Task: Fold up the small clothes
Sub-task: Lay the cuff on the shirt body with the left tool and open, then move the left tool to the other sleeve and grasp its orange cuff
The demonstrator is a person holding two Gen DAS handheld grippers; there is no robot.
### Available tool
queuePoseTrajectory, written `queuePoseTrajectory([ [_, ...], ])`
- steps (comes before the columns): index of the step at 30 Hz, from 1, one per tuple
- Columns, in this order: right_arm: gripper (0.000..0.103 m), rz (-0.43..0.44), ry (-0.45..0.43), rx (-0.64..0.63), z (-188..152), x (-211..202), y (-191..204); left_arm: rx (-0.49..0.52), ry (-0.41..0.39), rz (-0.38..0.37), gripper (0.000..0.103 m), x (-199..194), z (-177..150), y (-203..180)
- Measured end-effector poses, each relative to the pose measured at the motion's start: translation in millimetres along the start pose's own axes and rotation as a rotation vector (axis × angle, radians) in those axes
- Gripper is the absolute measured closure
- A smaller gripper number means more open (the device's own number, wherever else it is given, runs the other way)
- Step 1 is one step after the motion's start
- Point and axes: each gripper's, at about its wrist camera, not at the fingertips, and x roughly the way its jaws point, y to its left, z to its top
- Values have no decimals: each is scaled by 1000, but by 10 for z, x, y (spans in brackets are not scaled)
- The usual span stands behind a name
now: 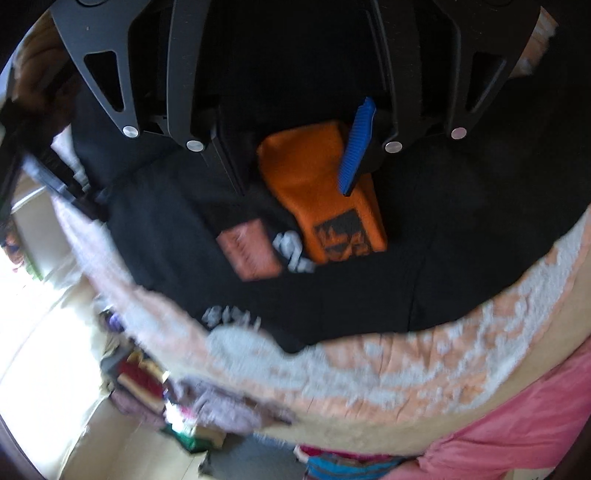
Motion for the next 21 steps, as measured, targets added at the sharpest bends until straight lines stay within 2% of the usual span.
queuePoseTrajectory([
  [5,43,-61,59,26,-57,186,-150,-11,-3,-3,60,19,-53,68],
  [8,43,-25,83,83,-106,256,-278,-15,-7,-6,60,19,-59,71],
  [11,43,-16,72,84,-123,222,-281,-18,-10,-6,60,-5,-53,58],
  [12,40,-11,65,86,-126,194,-273,-23,-13,-10,59,-28,-58,58],
  [14,33,14,45,104,-133,109,-270,-32,-23,-11,51,-88,-66,63],
  [17,29,36,23,108,-162,-13,-235,-36,-46,-7,45,-173,-72,78],
  [21,14,45,-10,96,-192,-157,-184,-46,-89,-11,34,-326,-71,105],
])
